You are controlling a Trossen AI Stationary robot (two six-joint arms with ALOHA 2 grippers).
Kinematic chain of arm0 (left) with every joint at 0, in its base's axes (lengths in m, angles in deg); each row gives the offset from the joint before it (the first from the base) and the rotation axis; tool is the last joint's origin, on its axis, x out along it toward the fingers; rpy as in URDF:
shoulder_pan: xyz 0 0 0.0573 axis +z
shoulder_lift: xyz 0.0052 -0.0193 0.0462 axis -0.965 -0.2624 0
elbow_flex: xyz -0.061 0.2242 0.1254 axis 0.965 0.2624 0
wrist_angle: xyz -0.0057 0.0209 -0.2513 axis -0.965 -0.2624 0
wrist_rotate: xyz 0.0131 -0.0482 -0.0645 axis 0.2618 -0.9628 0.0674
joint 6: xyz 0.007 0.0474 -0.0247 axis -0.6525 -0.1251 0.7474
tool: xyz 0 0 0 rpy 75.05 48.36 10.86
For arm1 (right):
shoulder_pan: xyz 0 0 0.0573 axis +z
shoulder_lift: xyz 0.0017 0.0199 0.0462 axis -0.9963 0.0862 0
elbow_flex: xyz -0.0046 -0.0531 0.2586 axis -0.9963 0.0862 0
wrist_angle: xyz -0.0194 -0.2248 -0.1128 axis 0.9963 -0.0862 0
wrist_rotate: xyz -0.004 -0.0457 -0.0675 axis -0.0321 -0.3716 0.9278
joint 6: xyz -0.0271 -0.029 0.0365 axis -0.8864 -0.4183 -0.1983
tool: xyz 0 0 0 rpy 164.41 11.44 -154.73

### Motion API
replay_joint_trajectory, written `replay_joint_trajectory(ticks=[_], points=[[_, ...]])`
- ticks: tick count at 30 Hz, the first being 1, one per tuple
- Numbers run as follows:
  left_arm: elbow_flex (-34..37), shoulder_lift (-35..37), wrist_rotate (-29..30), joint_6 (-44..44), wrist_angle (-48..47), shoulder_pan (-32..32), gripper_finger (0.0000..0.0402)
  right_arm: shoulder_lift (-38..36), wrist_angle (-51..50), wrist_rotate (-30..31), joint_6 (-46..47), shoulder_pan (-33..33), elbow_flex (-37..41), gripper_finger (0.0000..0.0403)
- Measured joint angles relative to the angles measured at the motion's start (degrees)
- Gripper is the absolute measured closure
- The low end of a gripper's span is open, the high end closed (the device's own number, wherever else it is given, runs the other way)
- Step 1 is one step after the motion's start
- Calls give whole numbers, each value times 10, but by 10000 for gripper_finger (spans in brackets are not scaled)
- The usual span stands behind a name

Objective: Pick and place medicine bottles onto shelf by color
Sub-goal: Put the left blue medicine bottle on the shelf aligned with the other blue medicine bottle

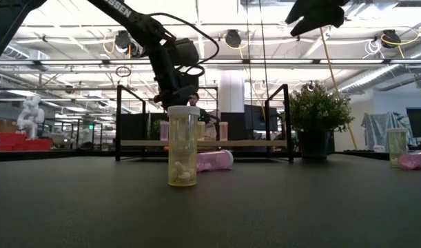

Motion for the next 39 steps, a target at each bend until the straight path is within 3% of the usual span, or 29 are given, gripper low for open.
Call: replay_joint_trajectory(ticks=[39], points=[[-14,4,-2,2,0,0,270,0,0,0,-6,2,0,184]])
